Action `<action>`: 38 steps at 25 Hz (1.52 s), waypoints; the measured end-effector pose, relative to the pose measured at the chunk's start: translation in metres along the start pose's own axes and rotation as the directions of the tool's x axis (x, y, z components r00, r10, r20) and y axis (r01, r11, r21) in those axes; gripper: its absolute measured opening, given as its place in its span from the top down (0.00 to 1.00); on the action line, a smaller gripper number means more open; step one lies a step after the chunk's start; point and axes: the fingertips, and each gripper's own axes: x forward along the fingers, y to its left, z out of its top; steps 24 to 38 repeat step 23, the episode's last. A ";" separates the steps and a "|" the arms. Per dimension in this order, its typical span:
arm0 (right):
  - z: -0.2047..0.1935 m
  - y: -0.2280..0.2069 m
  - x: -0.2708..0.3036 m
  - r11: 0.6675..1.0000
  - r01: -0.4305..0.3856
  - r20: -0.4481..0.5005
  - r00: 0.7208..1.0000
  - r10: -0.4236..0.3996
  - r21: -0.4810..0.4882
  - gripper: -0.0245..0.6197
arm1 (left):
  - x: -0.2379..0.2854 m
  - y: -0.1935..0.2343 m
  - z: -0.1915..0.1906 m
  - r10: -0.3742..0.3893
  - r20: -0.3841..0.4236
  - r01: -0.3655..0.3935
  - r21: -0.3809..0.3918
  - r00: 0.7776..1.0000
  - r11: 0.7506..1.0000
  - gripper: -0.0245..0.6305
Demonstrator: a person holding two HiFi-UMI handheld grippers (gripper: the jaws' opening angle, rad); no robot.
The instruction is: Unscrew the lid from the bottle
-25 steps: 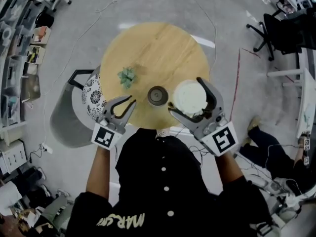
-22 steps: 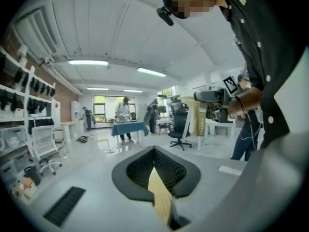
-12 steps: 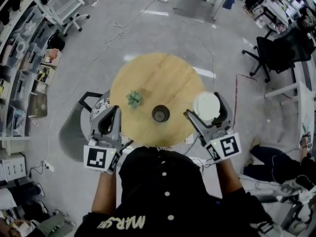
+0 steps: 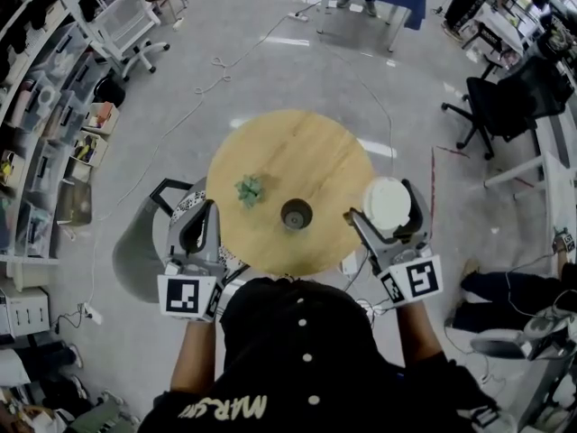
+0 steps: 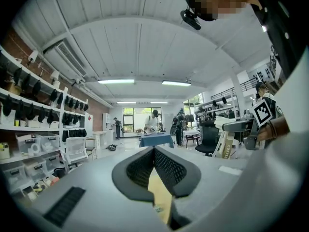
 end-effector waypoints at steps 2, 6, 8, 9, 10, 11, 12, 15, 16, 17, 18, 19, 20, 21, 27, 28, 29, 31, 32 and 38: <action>0.003 -0.001 0.000 1.000 0.003 0.001 1.000 -0.003 0.000 0.22 | 0.000 0.000 0.002 -0.011 0.002 0.011 0.015 1.000 1.000 0.96; 0.004 -0.004 -0.007 1.000 0.022 -0.006 1.000 -0.022 0.004 0.22 | -0.001 0.000 0.010 0.002 0.010 -0.002 0.005 1.000 1.000 0.96; 0.005 -0.006 -0.009 1.000 0.024 0.003 1.000 -0.024 0.011 0.22 | -0.002 -0.003 0.011 -0.006 0.020 0.006 0.019 1.000 1.000 0.96; 0.006 -0.008 -0.010 1.000 0.025 0.007 1.000 -0.025 0.011 0.22 | -0.002 -0.004 0.011 -0.012 0.025 0.012 0.024 1.000 1.000 0.96; 0.005 -0.010 -0.011 1.000 0.026 0.009 1.000 -0.026 0.011 0.22 | -0.002 -0.006 0.011 -0.016 0.029 0.016 0.025 0.999 1.000 0.96; 0.005 -0.012 -0.012 1.000 0.029 0.008 1.000 -0.029 0.009 0.22 | -0.002 -0.007 0.011 -0.017 0.031 0.016 0.023 0.999 1.000 0.96; 0.005 -0.014 -0.012 0.999 0.032 0.007 0.999 -0.032 0.009 0.22 | -0.001 -0.008 0.012 -0.012 0.030 0.011 0.019 0.999 1.000 0.96; 0.005 -0.013 -0.011 0.999 0.033 0.005 0.999 -0.033 0.009 0.22 | 0.000 -0.008 0.017 0.001 0.031 -0.002 0.013 1.000 1.000 0.96; 0.005 -0.012 -0.011 0.999 0.032 0.005 0.999 -0.032 0.005 0.22 | 0.001 -0.009 0.018 -0.003 0.037 0.003 0.017 0.999 1.000 0.96; 0.005 -0.012 -0.011 1.000 0.030 0.003 1.000 -0.030 0.002 0.22 | 0.002 -0.011 0.020 -0.008 0.042 0.007 0.023 0.999 1.000 0.96; 0.005 -0.012 -0.011 1.000 0.028 0.001 1.000 -0.028 0.000 0.22 | 0.002 -0.013 0.020 -0.014 0.044 0.012 0.031 0.999 0.999 0.96; 0.005 -0.012 -0.011 1.000 0.025 0.000 1.000 -0.025 -0.003 0.22 | 0.002 -0.014 0.018 -0.020 0.041 0.019 0.039 0.999 0.999 0.96; 0.004 -0.012 -0.011 1.000 0.023 -0.001 1.000 -0.023 -0.006 0.22 | 0.002 -0.016 0.014 -0.028 0.033 0.026 0.048 0.999 0.999 0.96; 0.004 -0.012 -0.012 1.000 0.021 0.000 1.000 -0.021 -0.009 0.22 | 0.001 -0.017 0.011 -0.035 0.027 0.033 0.054 0.999 0.998 0.96; 0.004 -0.012 -0.012 1.000 0.017 0.002 1.000 -0.017 -0.014 0.22 | 0.001 -0.019 0.005 -0.044 0.019 0.042 0.063 0.999 0.997 0.96; 0.004 -0.012 -0.012 1.000 0.017 0.002 1.000 -0.017 -0.014 0.22 | 0.001 -0.019 0.005 -0.044 0.019 0.042 0.063 0.999 0.997 0.96; 0.004 -0.012 -0.012 1.000 0.017 0.002 1.000 -0.017 -0.014 0.22 | 0.001 -0.019 0.005 -0.044 0.019 0.042 0.063 0.999 0.997 0.96; 0.004 -0.012 -0.012 1.000 0.017 0.002 1.000 -0.017 -0.014 0.22 | 0.001 -0.019 0.005 -0.044 0.019 0.042 0.063 0.999 0.997 0.96; 0.004 -0.012 -0.012 1.000 0.017 0.002 1.000 -0.017 -0.014 0.22 | 0.001 -0.019 0.005 -0.044 0.019 0.042 0.063 0.999 0.997 0.96; 0.004 -0.012 -0.012 1.000 0.017 0.002 1.000 -0.017 -0.014 0.22 | 0.001 -0.019 0.005 -0.044 0.019 0.042 0.063 0.999 0.997 0.96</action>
